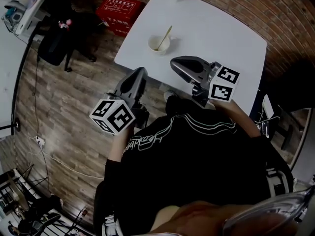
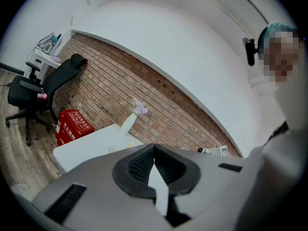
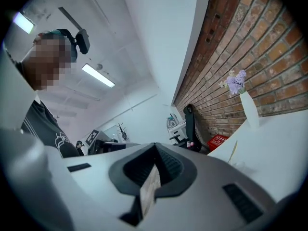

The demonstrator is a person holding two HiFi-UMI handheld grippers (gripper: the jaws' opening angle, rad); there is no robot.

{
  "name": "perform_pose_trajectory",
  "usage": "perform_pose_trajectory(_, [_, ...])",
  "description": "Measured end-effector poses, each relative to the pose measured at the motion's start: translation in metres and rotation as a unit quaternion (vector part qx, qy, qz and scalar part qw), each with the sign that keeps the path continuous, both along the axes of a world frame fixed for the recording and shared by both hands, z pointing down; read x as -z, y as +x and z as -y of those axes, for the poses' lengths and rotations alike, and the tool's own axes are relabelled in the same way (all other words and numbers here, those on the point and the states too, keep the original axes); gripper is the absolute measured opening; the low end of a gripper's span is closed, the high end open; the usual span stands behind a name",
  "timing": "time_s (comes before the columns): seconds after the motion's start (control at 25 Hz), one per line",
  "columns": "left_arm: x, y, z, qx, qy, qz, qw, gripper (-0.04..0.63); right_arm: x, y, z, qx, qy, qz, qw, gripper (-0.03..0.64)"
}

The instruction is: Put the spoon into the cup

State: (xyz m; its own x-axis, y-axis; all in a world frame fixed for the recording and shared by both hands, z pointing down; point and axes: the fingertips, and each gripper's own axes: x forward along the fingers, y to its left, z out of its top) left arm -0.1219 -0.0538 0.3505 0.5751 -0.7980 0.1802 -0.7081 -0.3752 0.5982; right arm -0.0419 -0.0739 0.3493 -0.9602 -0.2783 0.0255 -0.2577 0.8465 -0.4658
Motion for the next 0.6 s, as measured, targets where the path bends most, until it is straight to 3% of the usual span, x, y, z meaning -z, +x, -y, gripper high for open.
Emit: perform_pose_trajectory(0.6, [0.0037,0.0045,-0.0011,-0.013,0.011,-0.001,0.9998,0.004,-0.0004,0.0013,0.0025,-0.014,-0.002,-0.005,1.000,-0.003])
